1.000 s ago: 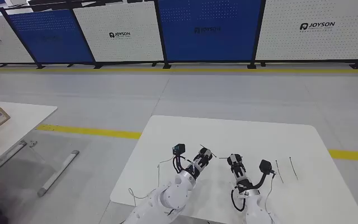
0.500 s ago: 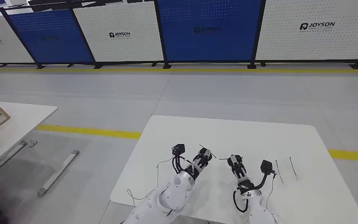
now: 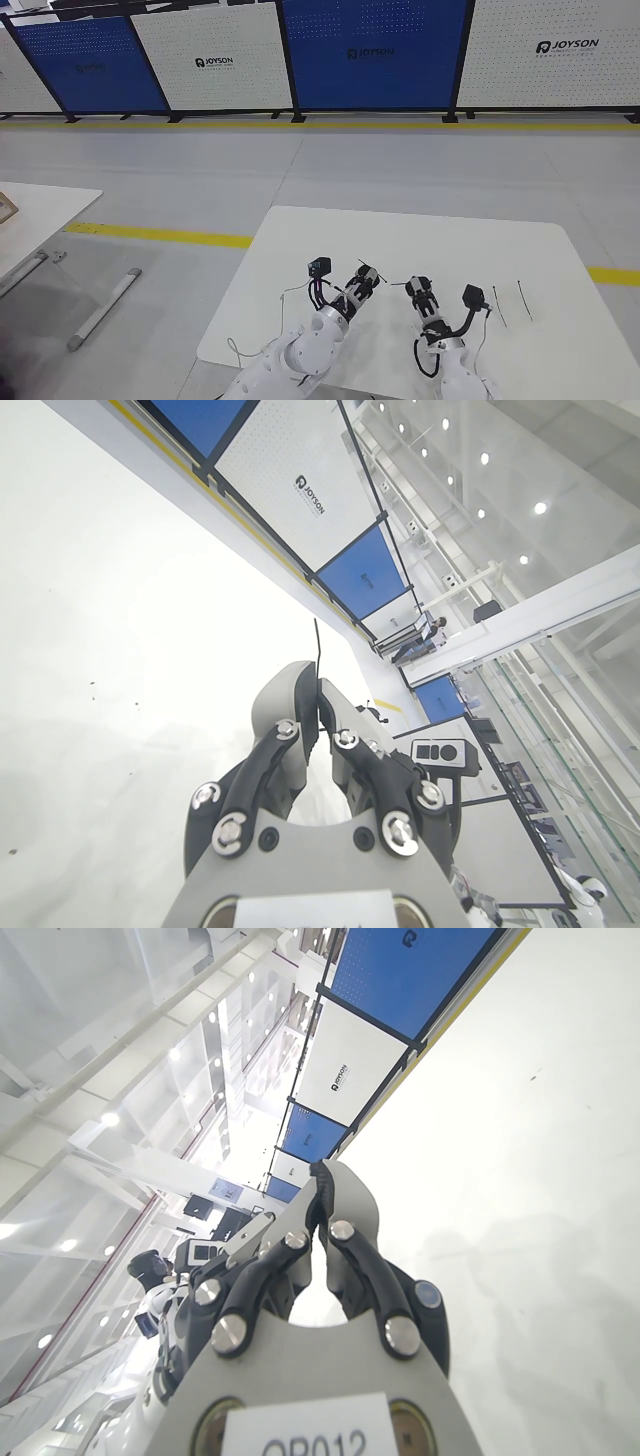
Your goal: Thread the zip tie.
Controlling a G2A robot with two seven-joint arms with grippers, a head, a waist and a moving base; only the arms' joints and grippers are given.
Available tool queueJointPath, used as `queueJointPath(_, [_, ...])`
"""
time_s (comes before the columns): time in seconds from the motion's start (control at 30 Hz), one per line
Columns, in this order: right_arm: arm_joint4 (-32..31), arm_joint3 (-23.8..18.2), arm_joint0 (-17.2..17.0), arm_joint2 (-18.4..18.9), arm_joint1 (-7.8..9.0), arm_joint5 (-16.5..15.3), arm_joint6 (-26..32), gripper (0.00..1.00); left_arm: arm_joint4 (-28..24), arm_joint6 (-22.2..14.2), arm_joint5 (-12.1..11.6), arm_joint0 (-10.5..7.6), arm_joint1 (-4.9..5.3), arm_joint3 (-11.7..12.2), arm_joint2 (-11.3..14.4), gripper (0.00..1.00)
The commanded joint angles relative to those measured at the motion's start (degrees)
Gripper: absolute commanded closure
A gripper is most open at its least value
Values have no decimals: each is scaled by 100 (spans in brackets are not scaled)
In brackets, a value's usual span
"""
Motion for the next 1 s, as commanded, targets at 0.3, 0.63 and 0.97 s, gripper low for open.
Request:
queueJointPath(0.3, [-26, 49, 59, -66, -20, 32, 13, 100, 0, 0, 0, 0, 0, 0, 0, 100])
queueJointPath(0.63, [-29, 91, 103, -77, -33, 30, -12, 100, 0, 0, 0, 0, 0, 0, 0, 100])
queueJointPath(0.97, [-1, 116, 119, -61, -38, 35, 20, 100, 0, 0, 0, 0, 0, 0, 0, 100])
